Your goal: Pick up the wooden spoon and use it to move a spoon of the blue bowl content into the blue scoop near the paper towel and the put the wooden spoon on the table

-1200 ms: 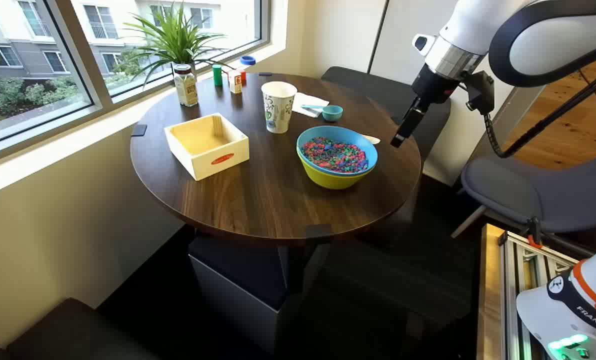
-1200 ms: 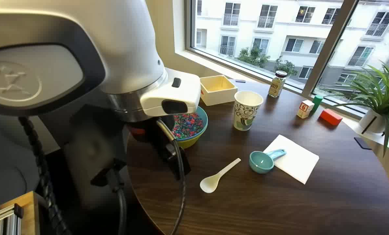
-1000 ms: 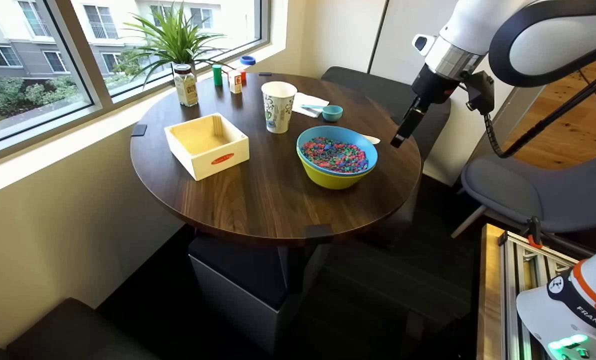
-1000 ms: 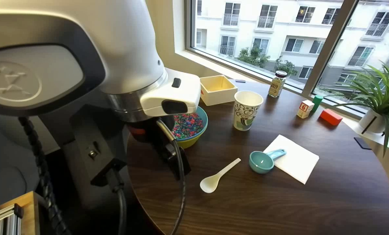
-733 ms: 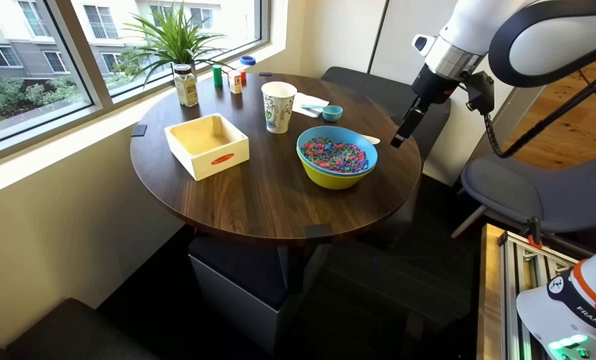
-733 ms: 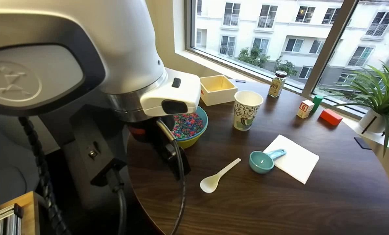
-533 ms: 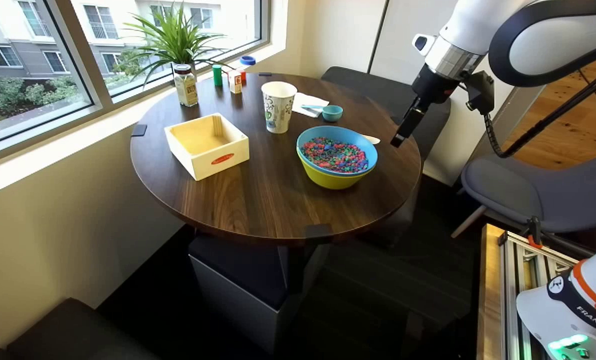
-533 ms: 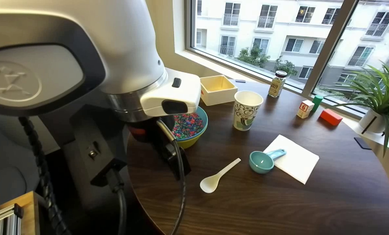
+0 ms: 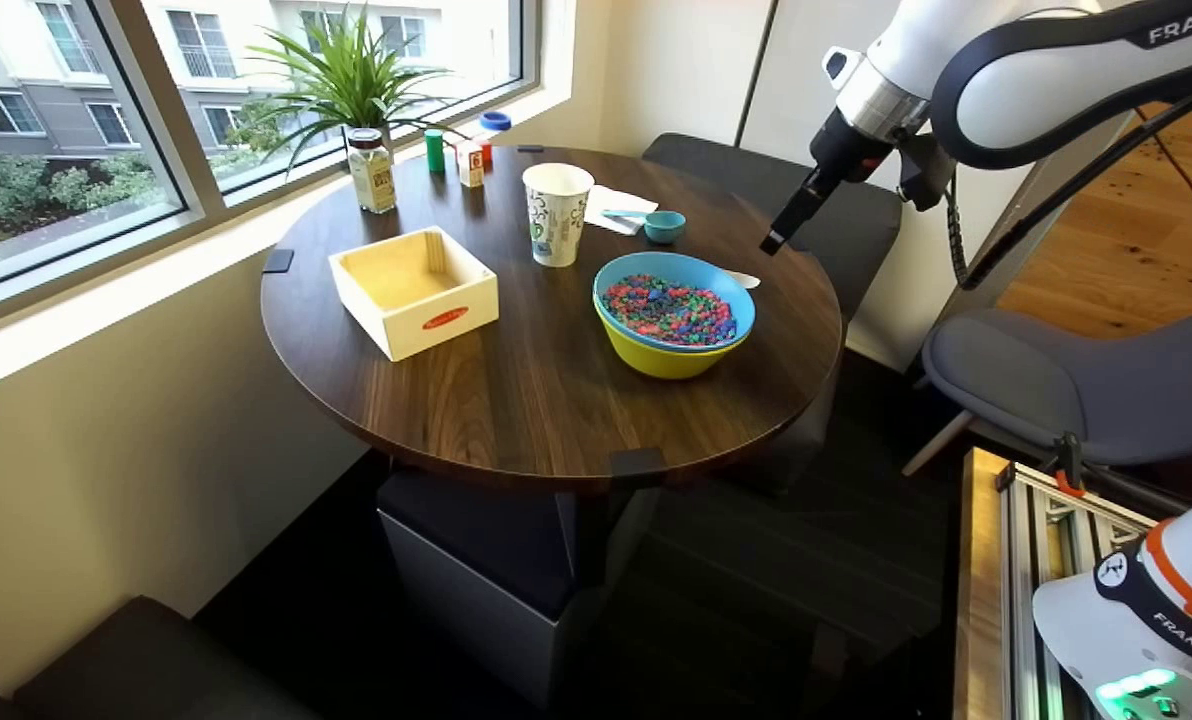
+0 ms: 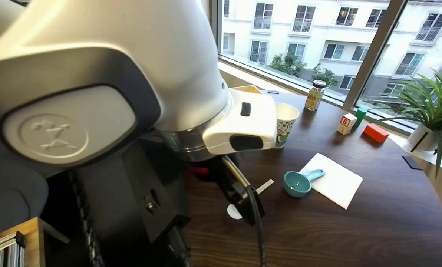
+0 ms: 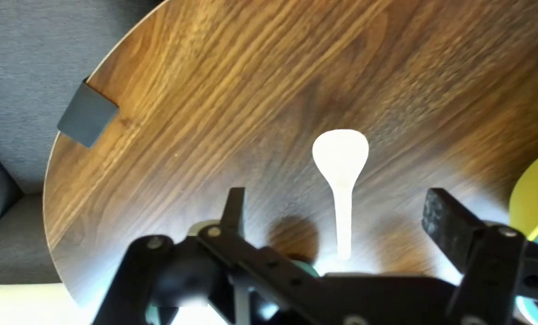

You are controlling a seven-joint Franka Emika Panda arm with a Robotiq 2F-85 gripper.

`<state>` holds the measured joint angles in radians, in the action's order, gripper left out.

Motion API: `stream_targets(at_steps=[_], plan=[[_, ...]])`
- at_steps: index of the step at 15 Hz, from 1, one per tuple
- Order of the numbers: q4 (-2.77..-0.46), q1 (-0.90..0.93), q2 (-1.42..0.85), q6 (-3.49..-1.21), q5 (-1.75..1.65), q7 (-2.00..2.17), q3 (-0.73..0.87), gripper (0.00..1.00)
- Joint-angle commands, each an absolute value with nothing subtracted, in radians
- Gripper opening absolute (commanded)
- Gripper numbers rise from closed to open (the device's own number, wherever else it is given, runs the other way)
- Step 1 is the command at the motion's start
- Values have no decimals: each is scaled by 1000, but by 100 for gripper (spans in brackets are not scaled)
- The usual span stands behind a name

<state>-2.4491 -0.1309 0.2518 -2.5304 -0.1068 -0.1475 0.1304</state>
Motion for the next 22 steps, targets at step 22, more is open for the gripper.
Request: stream_targets(at_steps=[22], plan=[[-2167,-113,-122,-2572,-31,-107,97,100]])
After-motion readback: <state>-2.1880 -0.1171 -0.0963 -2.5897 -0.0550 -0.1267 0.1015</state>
